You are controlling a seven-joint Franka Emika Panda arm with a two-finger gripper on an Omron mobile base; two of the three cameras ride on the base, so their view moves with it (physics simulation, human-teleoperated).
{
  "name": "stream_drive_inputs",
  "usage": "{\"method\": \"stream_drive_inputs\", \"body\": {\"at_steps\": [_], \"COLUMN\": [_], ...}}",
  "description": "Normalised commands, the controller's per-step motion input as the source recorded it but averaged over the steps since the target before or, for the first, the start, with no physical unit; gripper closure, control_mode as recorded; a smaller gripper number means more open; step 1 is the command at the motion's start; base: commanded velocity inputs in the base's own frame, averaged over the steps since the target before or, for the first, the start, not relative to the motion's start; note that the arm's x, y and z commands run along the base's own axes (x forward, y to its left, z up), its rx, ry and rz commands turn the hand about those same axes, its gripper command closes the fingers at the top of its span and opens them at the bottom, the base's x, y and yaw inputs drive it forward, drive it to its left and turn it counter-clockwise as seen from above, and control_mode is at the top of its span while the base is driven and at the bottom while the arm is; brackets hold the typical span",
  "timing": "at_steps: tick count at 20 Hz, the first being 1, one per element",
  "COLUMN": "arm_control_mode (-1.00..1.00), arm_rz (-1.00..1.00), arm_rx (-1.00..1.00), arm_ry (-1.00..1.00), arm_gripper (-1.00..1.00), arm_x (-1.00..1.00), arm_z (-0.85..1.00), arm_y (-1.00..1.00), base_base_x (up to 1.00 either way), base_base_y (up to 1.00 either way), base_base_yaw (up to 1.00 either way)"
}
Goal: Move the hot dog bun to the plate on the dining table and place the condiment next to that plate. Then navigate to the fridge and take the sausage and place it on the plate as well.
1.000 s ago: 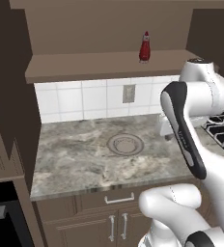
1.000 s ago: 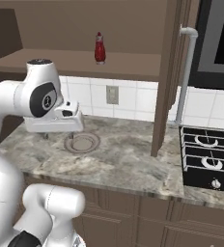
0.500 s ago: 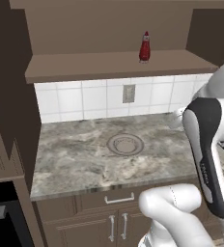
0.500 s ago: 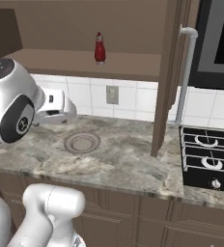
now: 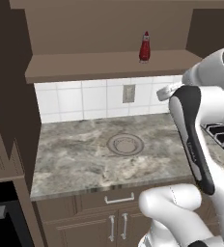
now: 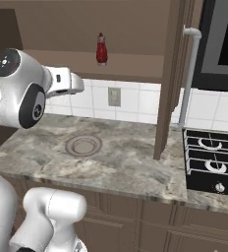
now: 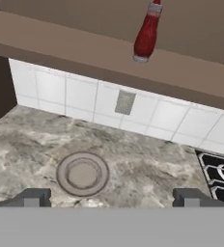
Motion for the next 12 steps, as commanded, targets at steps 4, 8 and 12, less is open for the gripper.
{"method": "stream_drive_inputs", "body": {"at_steps": [4, 8, 12], "arm_control_mode": [-1.0, -1.0, -1.0], "arm_rz": [-0.09, -0.16, -0.08], "arm_rx": [0.0, 0.0, 0.02], "arm_ry": [-0.02, 0.0, 0.0], "arm_gripper": [-1.0, -1.0, -1.0], "arm_x": [0.73, 0.95, 1.0], "arm_z": [0.72, 0.33, 0.03], "arm_y": [0.0, 0.0, 0.0], "base_base_x": [0.0, 0.0, 0.0], "base_base_y": [0.0, 0.0, 0.0], "base_base_yaw": [0.0, 0.0, 0.0]}}
